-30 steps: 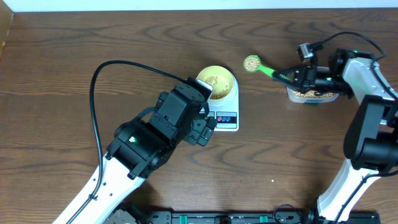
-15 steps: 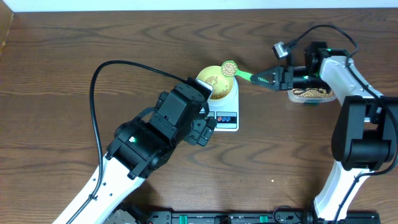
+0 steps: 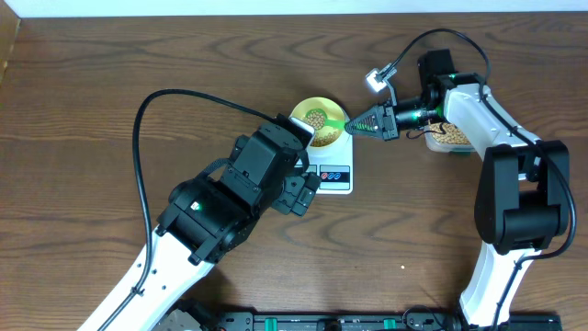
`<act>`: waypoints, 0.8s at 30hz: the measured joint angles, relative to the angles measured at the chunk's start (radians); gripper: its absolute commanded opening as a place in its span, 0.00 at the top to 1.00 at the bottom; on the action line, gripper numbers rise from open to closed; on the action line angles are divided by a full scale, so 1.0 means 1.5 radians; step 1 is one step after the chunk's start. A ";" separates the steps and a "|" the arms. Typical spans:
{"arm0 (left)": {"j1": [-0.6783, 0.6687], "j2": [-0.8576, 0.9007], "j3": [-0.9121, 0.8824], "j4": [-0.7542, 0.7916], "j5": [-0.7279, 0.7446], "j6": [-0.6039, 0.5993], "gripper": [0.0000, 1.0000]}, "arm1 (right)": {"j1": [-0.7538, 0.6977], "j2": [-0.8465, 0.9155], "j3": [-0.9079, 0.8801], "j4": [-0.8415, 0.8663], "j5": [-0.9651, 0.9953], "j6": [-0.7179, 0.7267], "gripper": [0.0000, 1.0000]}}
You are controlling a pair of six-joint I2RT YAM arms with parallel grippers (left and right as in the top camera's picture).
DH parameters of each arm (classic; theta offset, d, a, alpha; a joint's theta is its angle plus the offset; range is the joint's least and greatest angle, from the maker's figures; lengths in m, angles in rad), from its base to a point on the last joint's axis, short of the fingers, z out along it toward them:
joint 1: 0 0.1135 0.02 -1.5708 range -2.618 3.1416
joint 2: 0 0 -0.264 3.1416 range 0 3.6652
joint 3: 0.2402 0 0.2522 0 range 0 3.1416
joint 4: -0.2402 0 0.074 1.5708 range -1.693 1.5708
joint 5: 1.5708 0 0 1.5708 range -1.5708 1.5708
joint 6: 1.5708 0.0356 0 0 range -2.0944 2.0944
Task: Scoop item into bowl and weigh 50g on scale
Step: 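Carry the scoop to the yellow bowl and pour the soybeans in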
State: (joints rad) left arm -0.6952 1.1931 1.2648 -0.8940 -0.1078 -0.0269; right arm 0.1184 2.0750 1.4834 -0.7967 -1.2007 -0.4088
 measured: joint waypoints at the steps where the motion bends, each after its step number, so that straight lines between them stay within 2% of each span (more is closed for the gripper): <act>1: 0.000 0.000 0.000 0.000 0.000 0.000 0.02 | 0.000 0.000 0.000 0.026 0.015 0.013 0.99; 6: 0.000 0.000 0.000 0.000 0.000 0.000 0.02 | 0.000 0.000 0.000 0.108 0.066 0.073 0.99; 11: 0.000 0.000 0.000 0.000 0.000 0.000 0.02 | 0.000 0.000 0.000 0.130 0.099 0.099 0.99; 24: 0.000 0.000 0.000 0.000 0.000 0.000 0.02 | 0.017 0.000 0.000 0.131 0.158 0.064 0.99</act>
State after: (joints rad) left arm -0.6952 1.1931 1.2648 -0.8940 -0.1078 -0.0269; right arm 0.1440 2.0750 1.4834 -0.5999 -0.9634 -0.3122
